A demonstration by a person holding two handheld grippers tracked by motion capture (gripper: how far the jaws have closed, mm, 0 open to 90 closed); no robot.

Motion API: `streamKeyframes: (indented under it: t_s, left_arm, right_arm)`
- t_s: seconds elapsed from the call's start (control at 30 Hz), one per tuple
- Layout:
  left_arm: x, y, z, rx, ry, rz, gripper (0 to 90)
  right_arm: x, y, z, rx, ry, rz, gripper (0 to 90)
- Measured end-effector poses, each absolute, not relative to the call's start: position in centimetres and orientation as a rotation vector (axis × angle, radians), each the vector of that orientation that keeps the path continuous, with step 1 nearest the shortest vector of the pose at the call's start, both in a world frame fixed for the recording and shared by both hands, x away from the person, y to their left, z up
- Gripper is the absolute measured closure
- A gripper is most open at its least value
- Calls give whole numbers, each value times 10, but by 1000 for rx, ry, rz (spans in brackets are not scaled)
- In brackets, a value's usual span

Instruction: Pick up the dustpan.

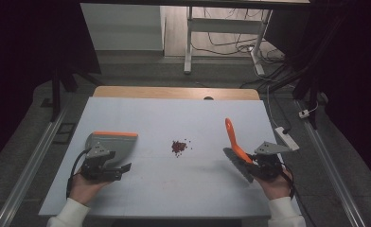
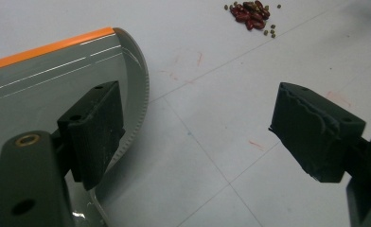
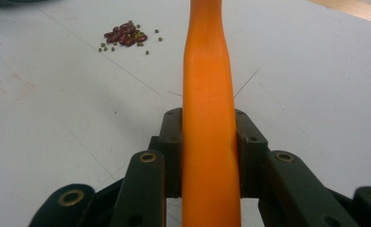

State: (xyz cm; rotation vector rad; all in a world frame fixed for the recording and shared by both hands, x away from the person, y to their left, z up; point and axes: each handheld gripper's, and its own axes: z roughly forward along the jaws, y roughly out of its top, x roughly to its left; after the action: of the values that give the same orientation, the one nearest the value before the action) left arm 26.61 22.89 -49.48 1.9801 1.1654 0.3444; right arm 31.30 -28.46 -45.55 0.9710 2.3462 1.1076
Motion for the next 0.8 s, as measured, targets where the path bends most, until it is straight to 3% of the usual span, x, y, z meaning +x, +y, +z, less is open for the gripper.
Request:
streamKeyframes:
  t_s: [0.8]
  left_arm:
    - [264, 223, -488, 2013, 1132, 344, 171]
  right_arm:
    - [311, -281, -454, 959, 2335, 1108, 700]
